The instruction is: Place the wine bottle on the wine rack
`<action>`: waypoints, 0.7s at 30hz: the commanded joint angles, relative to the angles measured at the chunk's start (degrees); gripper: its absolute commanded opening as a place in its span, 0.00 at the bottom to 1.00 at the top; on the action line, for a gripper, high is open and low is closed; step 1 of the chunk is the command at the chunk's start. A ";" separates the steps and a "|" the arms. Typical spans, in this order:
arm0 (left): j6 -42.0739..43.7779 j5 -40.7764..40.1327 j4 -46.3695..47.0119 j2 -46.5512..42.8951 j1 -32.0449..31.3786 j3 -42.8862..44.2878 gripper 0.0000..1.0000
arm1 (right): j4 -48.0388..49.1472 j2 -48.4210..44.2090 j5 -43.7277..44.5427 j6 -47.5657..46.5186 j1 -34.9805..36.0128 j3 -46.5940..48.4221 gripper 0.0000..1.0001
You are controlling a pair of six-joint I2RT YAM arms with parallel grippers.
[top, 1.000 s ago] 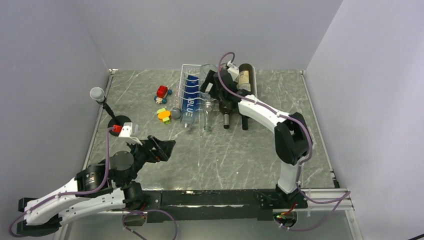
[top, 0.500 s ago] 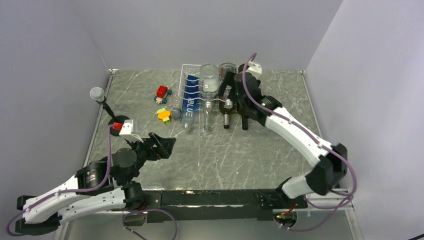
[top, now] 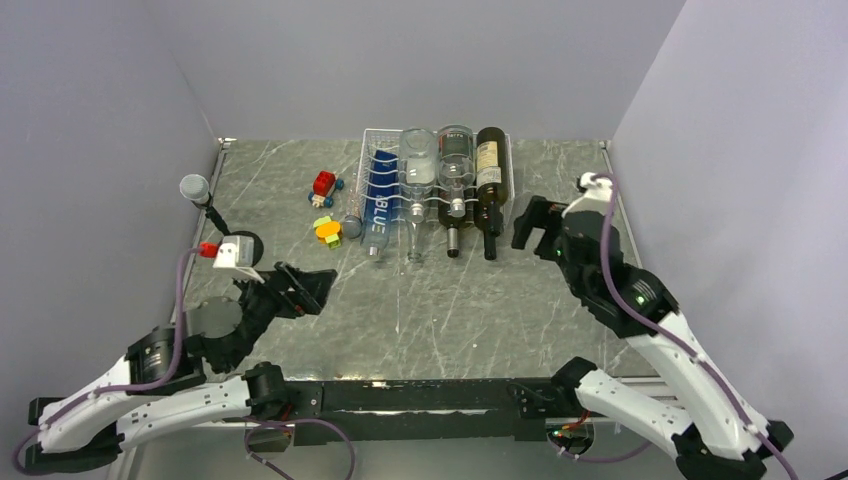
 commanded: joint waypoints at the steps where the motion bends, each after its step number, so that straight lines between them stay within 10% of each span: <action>1: 1.63 -2.81 -2.28 -1.35 0.11 3.95 0.99 | -7.86 -5.66 2.46 -3.36 -0.20 -0.45 1.00; 21: 1.28 -4.78 -10.46 -5.35 0.11 10.94 0.99 | -10.90 -14.24 3.49 -4.79 -0.26 1.28 1.00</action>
